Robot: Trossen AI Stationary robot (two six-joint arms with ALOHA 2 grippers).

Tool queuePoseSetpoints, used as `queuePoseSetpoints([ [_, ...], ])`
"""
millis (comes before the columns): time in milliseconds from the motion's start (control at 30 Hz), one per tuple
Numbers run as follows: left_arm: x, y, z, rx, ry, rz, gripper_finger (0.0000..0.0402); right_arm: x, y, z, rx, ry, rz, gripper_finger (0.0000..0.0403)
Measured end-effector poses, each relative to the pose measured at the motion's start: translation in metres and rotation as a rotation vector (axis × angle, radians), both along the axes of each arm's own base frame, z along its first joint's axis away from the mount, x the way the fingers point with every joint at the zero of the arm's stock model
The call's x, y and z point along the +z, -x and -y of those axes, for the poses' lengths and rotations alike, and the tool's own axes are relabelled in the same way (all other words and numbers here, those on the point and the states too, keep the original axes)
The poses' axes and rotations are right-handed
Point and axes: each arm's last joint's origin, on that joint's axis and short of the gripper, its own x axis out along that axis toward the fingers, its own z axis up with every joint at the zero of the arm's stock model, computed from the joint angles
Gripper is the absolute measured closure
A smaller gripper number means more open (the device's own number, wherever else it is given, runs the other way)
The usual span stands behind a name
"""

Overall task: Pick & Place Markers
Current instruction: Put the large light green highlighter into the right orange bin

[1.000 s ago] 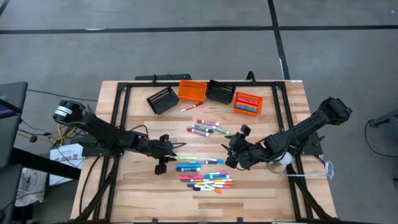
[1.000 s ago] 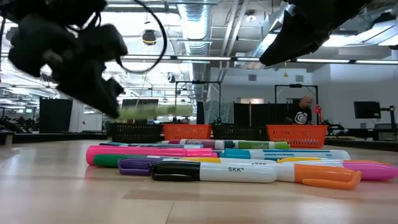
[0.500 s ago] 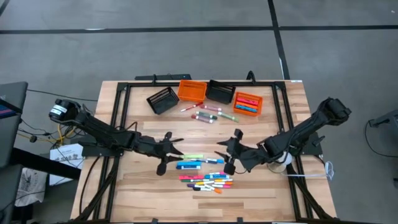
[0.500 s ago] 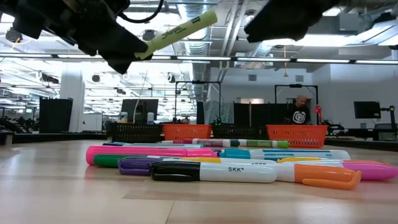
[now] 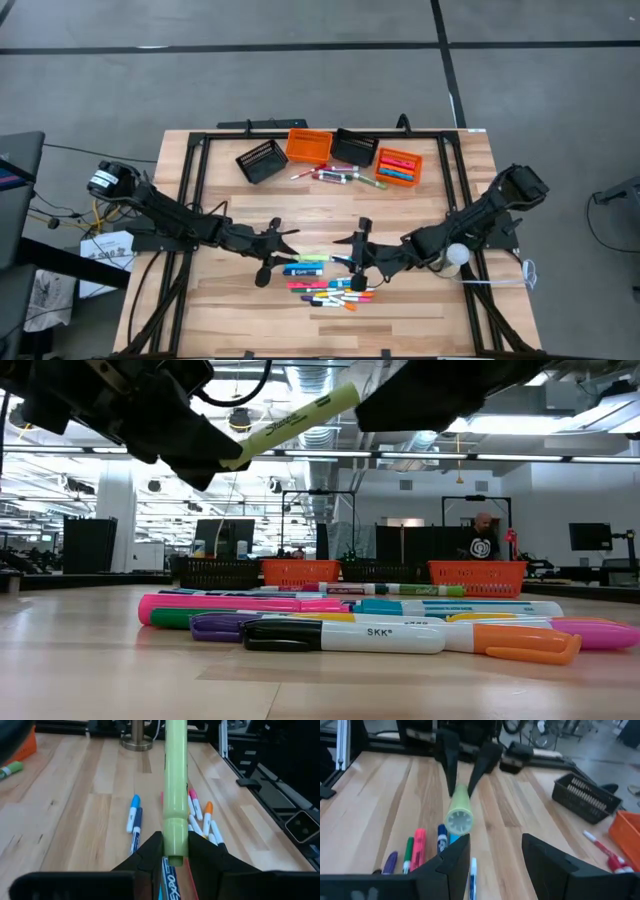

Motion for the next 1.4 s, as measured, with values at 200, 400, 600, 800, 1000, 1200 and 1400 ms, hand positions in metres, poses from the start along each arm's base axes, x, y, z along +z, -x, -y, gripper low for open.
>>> queuePoseSetpoints([
  [200, -0.003, -0.004, -0.004, 0.023, -0.002, 0.007, 0.0321, -0.004, -0.015, -0.003, 0.056, -0.021, -0.011, 0.0234],
  [400, -0.003, -0.004, -0.003, 0.018, 0.002, 0.010, 0.0321, 0.000, -0.026, -0.009, 0.108, -0.028, -0.005, 0.0234],
  [600, -0.002, -0.004, -0.003, 0.018, 0.004, 0.017, 0.0321, 0.002, -0.027, -0.009, 0.108, -0.033, 0.000, 0.0238],
  [800, -0.002, -0.004, -0.003, 0.016, 0.003, 0.019, 0.0321, 0.002, -0.026, -0.009, 0.108, -0.032, -0.003, 0.0283],
  [1000, -0.002, -0.004, -0.003, 0.013, 0.003, 0.019, 0.0321, 0.002, -0.026, -0.008, 0.103, -0.030, -0.003, 0.0345],
  [1200, -0.002, -0.005, -0.003, 0.018, 0.002, 0.020, 0.0321, 0.002, -0.027, -0.006, 0.095, -0.041, -0.003, 0.0338],
  [1400, -0.001, -0.005, -0.003, 0.028, 0.003, 0.031, 0.0321, 0.002, -0.028, -0.005, 0.093, -0.048, -0.003, 0.0267],
])
